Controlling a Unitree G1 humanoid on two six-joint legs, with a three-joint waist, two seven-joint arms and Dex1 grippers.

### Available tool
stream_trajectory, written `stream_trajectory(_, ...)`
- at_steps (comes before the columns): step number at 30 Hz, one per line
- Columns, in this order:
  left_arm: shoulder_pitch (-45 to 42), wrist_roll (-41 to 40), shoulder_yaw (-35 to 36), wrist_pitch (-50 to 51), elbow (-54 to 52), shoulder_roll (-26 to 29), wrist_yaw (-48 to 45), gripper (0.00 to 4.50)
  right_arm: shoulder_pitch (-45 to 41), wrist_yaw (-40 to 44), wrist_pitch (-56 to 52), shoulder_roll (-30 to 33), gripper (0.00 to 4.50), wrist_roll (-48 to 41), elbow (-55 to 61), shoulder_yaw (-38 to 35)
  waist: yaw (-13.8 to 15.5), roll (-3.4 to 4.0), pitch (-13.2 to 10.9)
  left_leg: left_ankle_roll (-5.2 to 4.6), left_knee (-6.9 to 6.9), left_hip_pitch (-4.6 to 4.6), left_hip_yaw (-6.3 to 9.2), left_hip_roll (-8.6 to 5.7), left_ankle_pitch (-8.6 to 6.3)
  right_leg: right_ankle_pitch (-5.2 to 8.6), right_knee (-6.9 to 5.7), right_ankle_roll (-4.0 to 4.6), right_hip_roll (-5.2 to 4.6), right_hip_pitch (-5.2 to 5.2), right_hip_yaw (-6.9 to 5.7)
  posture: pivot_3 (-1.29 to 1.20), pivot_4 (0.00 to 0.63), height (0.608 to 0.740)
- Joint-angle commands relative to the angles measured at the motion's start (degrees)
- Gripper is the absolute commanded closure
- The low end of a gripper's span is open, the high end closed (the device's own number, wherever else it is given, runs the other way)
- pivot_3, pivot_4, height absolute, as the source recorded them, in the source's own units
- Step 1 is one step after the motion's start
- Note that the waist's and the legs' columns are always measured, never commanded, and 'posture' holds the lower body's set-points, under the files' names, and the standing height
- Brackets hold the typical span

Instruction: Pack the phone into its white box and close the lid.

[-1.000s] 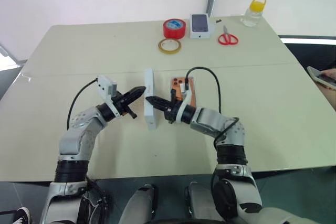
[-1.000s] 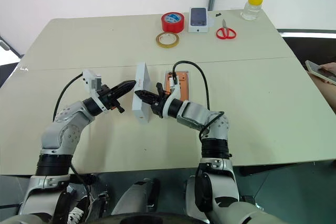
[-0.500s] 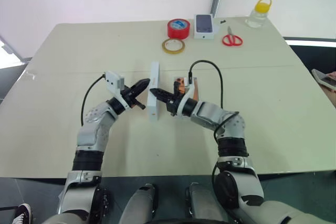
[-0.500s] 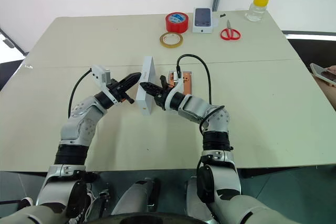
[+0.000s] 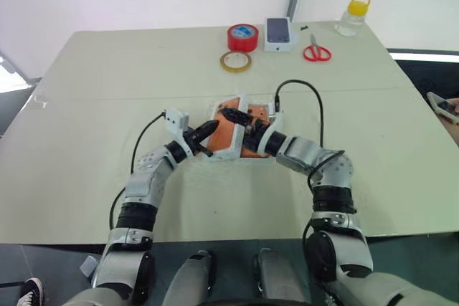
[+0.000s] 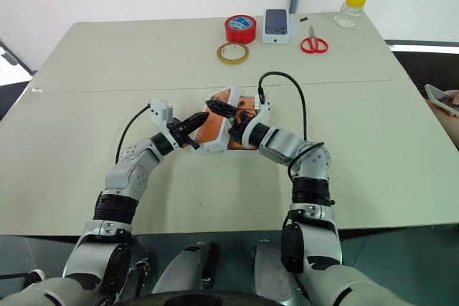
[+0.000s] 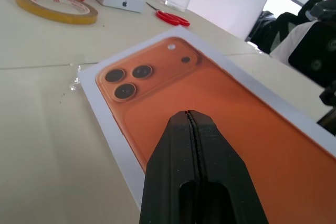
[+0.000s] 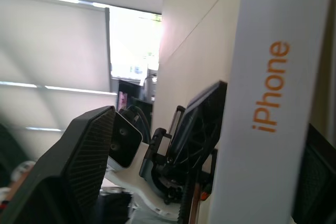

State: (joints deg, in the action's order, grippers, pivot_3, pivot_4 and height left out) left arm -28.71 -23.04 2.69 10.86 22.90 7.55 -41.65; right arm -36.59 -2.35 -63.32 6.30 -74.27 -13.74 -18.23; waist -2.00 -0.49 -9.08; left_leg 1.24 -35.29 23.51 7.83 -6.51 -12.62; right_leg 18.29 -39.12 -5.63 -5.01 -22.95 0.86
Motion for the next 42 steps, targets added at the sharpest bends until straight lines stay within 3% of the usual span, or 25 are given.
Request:
stream_trajectory(1,-2.73,0.72,-0.48,-2.19,0.91,-1.62,0.12,4.5,-0.27,5.33,-0.5,5.86,0.04,1.36,5.09,-0.77,0.08,-0.05,-0.03,-0.01,0.0,0.02,0.0,0.0,-0.01,-0.01,0.04,-0.01,-0.01,0.0,0.0,0.0,0.15,0.74)
stream_trajectory(11,-4.74,1.02,0.9,-3.15,3.26,-0.63,-1.4,4.5,4.09,17.55,6.4,18.24,0.04,19.55,13.15,8.92,-0.59,-0.09,-0.05,-0.02,0.0,-0.01,-0.08,0.1,-0.01,-0.02,-0.04,-0.02,0.07,-0.03,0.01,0.0,0.15,0.74)
stream_trajectory(14,-5.33,-0.14,2.25,-0.82,0.93,1.01,-0.69,4.5,3.36,18.03,11.03,17.87,0.88,24.76,12.82,9.85,-0.49,-0.1,-0.06,-0.02,0.0,-0.01,-0.08,0.1,-0.01,-0.02,-0.04,-0.02,0.07,-0.04,0.02,0.0,0.15,0.74)
stream_trajectory(21,-4.35,-0.31,4.43,2.22,-0.93,5.65,0.65,4.5,3.49,23.92,21.19,18.78,4.39,37.89,13.94,16.51,-0.43,-0.14,-0.08,0.0,-0.01,-0.01,-0.08,0.08,0.0,-0.02,-0.03,-0.02,0.05,-0.05,0.02,0.0,0.15,0.74)
stream_trajectory(31,-1.62,2.53,0.98,7.2,-0.74,6.69,2.36,4.5,4.91,30.34,33.6,20.21,4.45,56.36,13.93,28.53,-0.28,-0.15,-0.09,0.02,-0.01,-0.01,-0.07,0.06,0.0,-0.02,-0.02,-0.02,0.04,-0.06,0.03,0.0,0.15,0.74)
stream_trajectory(42,-3.57,5.75,-2.64,7.16,1.9,3.97,2.48,4.5,4.48,33.23,33.73,18.19,4.45,58.59,12.68,26.93,0.1,-0.16,-0.09,0.04,-0.02,-0.02,-0.06,0.04,0.01,-0.02,-0.01,-0.02,0.01,-0.04,0.02,0.0,0.15,0.74)
